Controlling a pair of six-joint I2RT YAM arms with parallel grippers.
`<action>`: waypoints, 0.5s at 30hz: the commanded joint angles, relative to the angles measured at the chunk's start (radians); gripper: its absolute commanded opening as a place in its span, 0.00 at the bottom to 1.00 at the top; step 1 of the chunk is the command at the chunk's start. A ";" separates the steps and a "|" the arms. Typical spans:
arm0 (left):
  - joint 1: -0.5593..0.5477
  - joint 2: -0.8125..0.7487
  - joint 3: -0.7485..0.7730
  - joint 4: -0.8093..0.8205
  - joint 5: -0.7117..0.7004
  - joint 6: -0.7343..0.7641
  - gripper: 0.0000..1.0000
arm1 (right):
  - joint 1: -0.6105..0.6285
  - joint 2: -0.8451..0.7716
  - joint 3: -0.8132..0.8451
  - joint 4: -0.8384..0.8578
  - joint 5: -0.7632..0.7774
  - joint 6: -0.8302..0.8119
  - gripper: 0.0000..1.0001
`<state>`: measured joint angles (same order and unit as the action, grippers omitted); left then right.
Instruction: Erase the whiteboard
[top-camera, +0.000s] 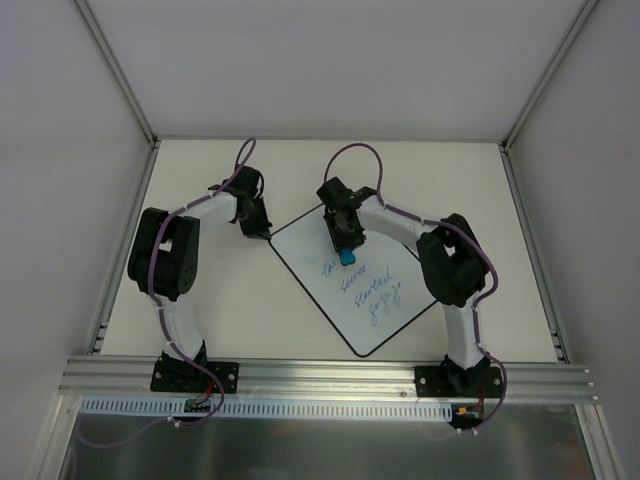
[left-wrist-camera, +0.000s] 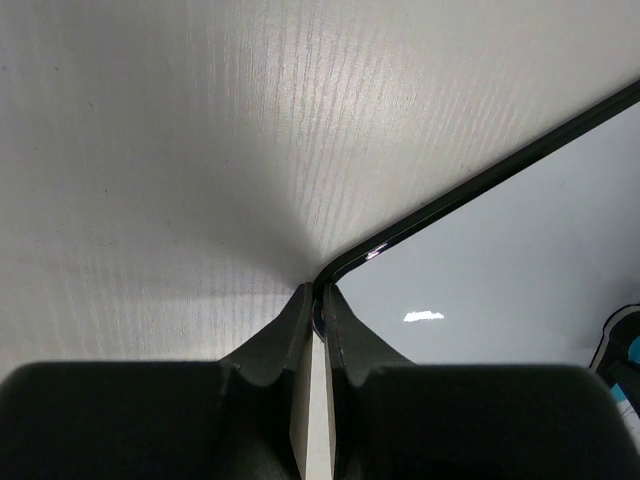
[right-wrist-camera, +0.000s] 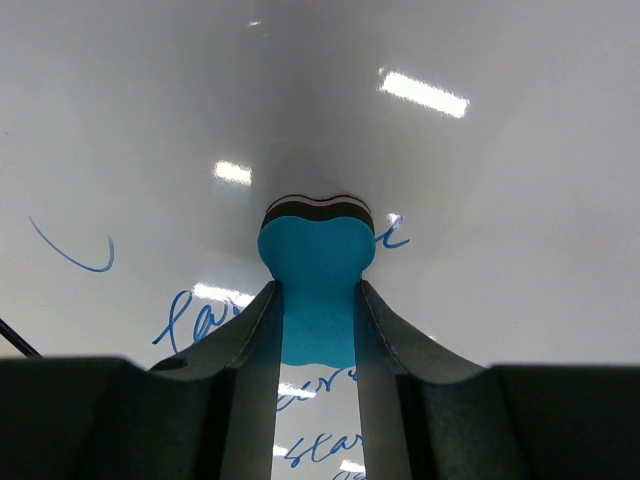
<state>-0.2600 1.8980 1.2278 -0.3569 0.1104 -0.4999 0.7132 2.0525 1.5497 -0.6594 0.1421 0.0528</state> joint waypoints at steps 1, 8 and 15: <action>0.010 0.013 -0.027 -0.059 0.008 -0.009 0.00 | 0.018 0.018 -0.028 0.001 -0.047 0.056 0.00; 0.011 0.007 -0.027 -0.060 0.014 -0.017 0.00 | 0.121 0.141 0.119 0.018 -0.085 0.122 0.00; 0.008 0.003 -0.030 -0.059 0.014 -0.020 0.00 | 0.175 0.210 0.211 0.021 -0.076 0.176 0.00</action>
<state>-0.2596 1.8980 1.2263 -0.3573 0.1215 -0.5095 0.8688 2.1929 1.7527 -0.6327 0.1143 0.1631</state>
